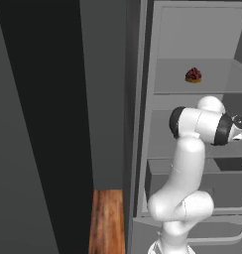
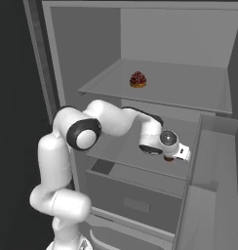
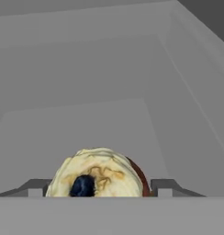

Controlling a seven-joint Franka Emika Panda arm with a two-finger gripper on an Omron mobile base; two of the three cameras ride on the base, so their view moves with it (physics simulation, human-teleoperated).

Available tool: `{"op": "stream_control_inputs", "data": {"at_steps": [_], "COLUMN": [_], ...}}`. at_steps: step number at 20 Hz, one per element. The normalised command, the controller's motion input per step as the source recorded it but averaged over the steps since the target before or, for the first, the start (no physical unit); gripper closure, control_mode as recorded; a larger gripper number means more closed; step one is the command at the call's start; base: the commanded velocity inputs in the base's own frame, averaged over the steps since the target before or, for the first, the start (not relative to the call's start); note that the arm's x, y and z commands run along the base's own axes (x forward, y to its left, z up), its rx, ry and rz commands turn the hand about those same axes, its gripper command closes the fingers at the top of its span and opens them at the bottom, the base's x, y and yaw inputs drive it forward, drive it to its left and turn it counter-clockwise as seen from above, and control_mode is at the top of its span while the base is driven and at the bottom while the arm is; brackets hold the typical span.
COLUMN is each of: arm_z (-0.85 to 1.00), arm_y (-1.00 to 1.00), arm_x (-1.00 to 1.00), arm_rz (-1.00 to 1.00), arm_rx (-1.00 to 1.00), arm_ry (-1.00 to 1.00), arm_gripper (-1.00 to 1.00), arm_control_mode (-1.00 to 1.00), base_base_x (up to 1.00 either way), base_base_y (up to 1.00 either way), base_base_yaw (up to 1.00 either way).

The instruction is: Take the cake and cupcake from the fridge and place them on the empty tray on the dining counter.

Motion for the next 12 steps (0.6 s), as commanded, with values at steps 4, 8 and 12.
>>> {"op": "stream_control_inputs", "data": {"at_steps": [4, 8, 12], "arm_z": [-0.01, 0.07, 0.34], "arm_y": [0.0, -0.02, 0.0], "arm_x": [0.01, -0.33, -0.79], "arm_rz": [0.0, 0.0, 0.01], "arm_rx": [0.0, 0.0, -0.01], "arm_ry": [-0.01, 0.0, -0.07], "arm_gripper": [1.0, 1.0, 1.0], "arm_control_mode": [-1.0, -1.0, -1.0], "base_base_x": [0.0, 0.0, 0.0], "base_base_y": [0.0, 0.0, 0.0], "base_base_yaw": [0.0, 0.0, 0.0]}}
